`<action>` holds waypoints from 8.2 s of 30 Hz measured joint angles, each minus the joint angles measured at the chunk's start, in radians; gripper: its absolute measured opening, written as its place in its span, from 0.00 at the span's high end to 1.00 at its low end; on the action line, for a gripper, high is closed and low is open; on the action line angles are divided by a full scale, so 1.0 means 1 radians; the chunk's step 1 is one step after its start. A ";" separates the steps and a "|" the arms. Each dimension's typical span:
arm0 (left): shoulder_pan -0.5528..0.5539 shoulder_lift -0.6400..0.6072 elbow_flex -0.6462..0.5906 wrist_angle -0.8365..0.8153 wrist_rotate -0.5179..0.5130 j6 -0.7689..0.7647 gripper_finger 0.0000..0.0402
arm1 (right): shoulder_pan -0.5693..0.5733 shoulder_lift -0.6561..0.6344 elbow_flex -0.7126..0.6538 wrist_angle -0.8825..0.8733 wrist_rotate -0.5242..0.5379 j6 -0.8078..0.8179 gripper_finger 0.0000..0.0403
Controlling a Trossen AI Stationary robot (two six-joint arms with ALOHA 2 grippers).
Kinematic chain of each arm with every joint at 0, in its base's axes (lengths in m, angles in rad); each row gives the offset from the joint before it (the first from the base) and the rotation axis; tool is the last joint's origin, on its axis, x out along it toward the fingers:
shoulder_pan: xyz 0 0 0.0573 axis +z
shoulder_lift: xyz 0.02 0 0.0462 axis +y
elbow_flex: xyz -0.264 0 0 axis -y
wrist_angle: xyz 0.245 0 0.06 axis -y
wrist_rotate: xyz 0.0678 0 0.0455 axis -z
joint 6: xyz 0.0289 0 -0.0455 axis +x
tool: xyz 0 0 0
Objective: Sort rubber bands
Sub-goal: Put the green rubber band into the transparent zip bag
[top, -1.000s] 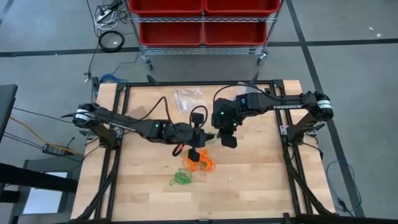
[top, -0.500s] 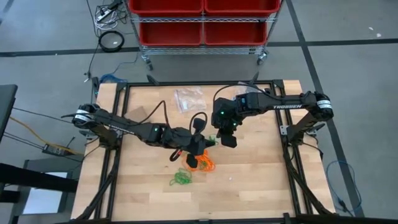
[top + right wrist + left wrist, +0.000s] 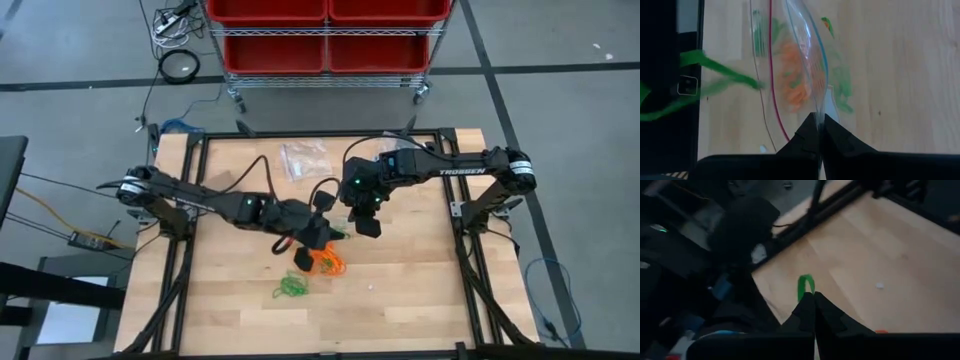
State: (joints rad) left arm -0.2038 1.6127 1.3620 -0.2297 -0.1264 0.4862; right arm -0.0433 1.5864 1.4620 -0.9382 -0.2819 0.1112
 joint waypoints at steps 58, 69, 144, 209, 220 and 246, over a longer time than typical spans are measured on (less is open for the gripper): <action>0.219 0.018 0.022 -0.003 0.794 -0.124 1.00 | 0.090 -0.001 0.000 0.027 -0.018 -0.029 1.00; 0.249 0.018 0.022 -0.071 0.794 -0.133 0.98 | 0.090 -0.001 0.000 0.030 -0.018 -0.028 1.00; -0.050 0.015 -0.994 0.808 -0.072 -0.773 0.61 | 0.081 0.000 0.000 0.049 -0.002 -0.026 1.00; -0.113 -0.214 -0.208 0.065 0.005 -0.258 1.00 | 0.068 0.000 0.000 0.081 0.004 -0.024 1.00; -0.168 -0.192 -0.404 0.019 0.083 -0.559 0.78 | 0.068 0.000 0.000 0.042 0.020 -0.027 1.00; -0.191 0.115 -0.711 0.561 0.079 -0.685 0.96 | 0.069 0.000 0.000 0.047 0.018 -0.027 1.00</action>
State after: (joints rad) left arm -0.3950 1.7277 0.6510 0.3317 -0.0471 -0.1986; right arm 0.0254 1.5860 1.4624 -0.8910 -0.2638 0.0841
